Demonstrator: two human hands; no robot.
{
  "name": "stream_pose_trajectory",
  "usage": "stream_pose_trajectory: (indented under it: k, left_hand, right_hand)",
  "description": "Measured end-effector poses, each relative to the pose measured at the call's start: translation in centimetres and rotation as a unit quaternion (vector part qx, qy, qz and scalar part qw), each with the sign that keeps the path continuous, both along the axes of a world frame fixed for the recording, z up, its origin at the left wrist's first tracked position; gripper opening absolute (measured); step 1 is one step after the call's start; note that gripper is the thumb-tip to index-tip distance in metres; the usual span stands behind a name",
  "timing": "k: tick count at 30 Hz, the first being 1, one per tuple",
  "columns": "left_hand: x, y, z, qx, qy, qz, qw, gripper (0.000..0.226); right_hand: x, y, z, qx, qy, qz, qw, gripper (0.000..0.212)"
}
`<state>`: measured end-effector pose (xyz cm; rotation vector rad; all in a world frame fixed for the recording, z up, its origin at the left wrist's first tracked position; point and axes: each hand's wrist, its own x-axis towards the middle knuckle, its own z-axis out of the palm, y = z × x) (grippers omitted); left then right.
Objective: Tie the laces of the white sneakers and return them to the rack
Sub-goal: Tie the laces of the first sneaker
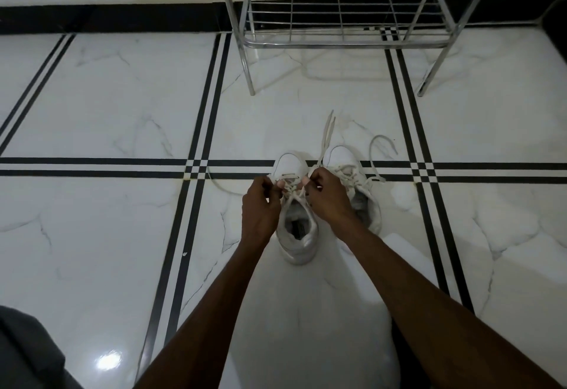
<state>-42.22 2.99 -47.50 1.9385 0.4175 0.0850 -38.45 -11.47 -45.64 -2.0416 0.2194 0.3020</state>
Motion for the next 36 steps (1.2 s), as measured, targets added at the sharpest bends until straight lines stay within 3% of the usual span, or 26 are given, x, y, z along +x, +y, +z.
stream_pose_trajectory:
  k: [4, 6, 9, 11, 13, 18, 23, 28, 31, 36]
  left_hand:
    - [1.1, 0.8, 3.1, -0.088, -0.023, -0.007, 0.996, 0.031]
    - [2.0, 1.4, 5.0, -0.090, -0.037, -0.028, 0.995, 0.033]
    - [3.2, 2.1, 7.4, -0.066, -0.070, -0.088, 0.991, 0.032]
    - [3.9, 2.4, 8.3, -0.043, -0.076, -0.133, 0.987, 0.032]
    - [4.3, 2.9, 8.3, -0.059, -0.058, -0.175, 0.981, 0.035]
    - [3.7, 2.5, 6.5, -0.117, 0.041, -0.212, 0.969, 0.059]
    - [3.7, 1.7, 4.6, -0.139, 0.036, -0.144, 0.979, 0.059]
    - [3.8, 0.7, 4.1, -0.145, 0.056, -0.103, 0.982, 0.056]
    - [3.7, 0.8, 3.9, -0.113, 0.041, -0.101, 0.988, 0.054]
    - [3.8, 1.5, 3.9, -0.087, 0.030, -0.064, 0.994, 0.046]
  right_hand:
    - [1.0, 0.3, 2.1, 0.170, 0.016, -0.069, 0.983, 0.017]
    - [1.7, 0.1, 3.3, 0.175, -0.009, -0.056, 0.983, 0.019]
    - [2.3, 0.2, 4.7, 0.085, -0.014, 0.134, 0.987, 0.019]
    - [2.7, 0.7, 5.9, 0.010, 0.011, 0.282, 0.959, 0.020]
    - [3.2, 1.0, 7.1, -0.018, 0.024, 0.337, 0.941, 0.018]
    - [4.5, -0.4, 7.5, -0.047, -0.029, 0.287, 0.956, 0.036]
    - [5.2, -2.1, 7.5, -0.085, -0.065, 0.284, 0.953, 0.008]
    - [4.3, -1.7, 5.9, -0.098, -0.173, 0.182, 0.963, 0.010]
    - [4.1, -1.3, 5.2, -0.050, -0.168, 0.134, 0.975, 0.009]
    - [3.7, -1.1, 5.0, 0.147, -0.051, 0.078, 0.985, 0.011]
